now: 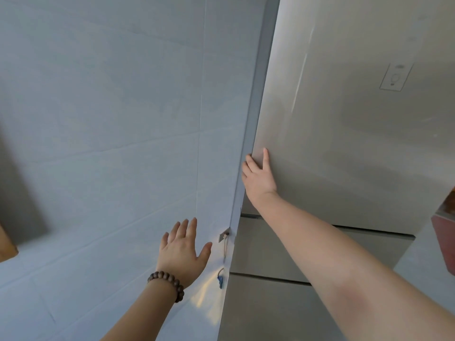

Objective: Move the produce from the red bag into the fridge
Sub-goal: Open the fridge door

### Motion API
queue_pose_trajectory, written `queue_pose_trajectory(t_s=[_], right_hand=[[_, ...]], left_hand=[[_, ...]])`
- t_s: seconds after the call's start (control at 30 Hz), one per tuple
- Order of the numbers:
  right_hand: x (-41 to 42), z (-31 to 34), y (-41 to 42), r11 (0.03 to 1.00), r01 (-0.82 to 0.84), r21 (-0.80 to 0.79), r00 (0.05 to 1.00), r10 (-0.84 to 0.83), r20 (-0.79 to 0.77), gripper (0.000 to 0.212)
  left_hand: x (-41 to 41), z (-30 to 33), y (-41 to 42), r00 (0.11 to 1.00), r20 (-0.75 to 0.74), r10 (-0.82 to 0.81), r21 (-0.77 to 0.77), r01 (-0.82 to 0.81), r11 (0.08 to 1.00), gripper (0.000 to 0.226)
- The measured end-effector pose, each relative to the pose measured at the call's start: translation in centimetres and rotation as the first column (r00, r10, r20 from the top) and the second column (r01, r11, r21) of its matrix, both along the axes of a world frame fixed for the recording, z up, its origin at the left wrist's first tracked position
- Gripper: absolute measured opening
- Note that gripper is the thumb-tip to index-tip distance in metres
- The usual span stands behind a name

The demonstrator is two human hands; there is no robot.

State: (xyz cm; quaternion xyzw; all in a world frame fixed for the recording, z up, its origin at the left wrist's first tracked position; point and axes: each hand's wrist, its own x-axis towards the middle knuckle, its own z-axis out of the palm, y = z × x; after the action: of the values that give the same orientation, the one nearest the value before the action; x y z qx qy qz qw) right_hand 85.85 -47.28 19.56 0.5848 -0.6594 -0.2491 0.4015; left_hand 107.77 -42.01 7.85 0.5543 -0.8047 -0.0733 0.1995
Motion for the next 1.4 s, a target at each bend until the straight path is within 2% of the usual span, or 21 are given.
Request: queue_pose_trajectory(t_s=[0.23, 0.47, 0.63, 0.9, 1.07, 1.23, 1.4], right_hand=[[1.0, -0.3, 1.3, 1.0, 0.0, -0.027, 1.0, 0.0, 0.009, 0.051], [2.5, -0.7, 8.4, 0.993, -0.091, -0.069, 0.991, 0.097, 0.087, 0.048], [3.5, -1.5, 15.7, 0.972, -0.143, -0.184, 0.966, 0.177, 0.186, 0.043], [2.6, -3.7, 25.4, 0.874, -0.243, -0.421, 0.932, 0.331, 0.149, 0.029], [1.9, -4.7, 30.9, 0.882, -0.179, -0.436, 0.949, 0.271, 0.16, 0.039], [1.4, -5.7, 36.4, 0.892, -0.04, -0.45, 0.971, 0.142, 0.195, 0.054], [0.6, -6.8, 42.1, 0.864, 0.108, -0.492, 0.972, 0.013, 0.236, 0.061]], left_hand=[[1.9, -0.9, 1.3, 1.0, 0.002, 0.003, 0.031, -0.003, 1.0, 0.074], [2.5, 0.3, 2.7, 0.997, 0.026, -0.076, 0.03, 0.075, 0.997, 0.074], [1.2, 2.6, 3.3, 0.986, -0.01, -0.165, -0.049, 0.164, 0.985, 0.073], [-2.1, 5.0, 5.2, 0.946, -0.038, -0.322, -0.123, 0.315, 0.941, 0.072], [-5.2, 5.8, 7.2, 0.876, -0.085, -0.475, -0.174, 0.456, 0.873, 0.071], [-9.1, 6.1, 9.4, 0.794, -0.095, -0.601, -0.171, 0.581, 0.795, 0.073], [-12.5, 6.3, 12.0, 0.681, -0.168, -0.713, -0.166, 0.693, 0.702, 0.083]])
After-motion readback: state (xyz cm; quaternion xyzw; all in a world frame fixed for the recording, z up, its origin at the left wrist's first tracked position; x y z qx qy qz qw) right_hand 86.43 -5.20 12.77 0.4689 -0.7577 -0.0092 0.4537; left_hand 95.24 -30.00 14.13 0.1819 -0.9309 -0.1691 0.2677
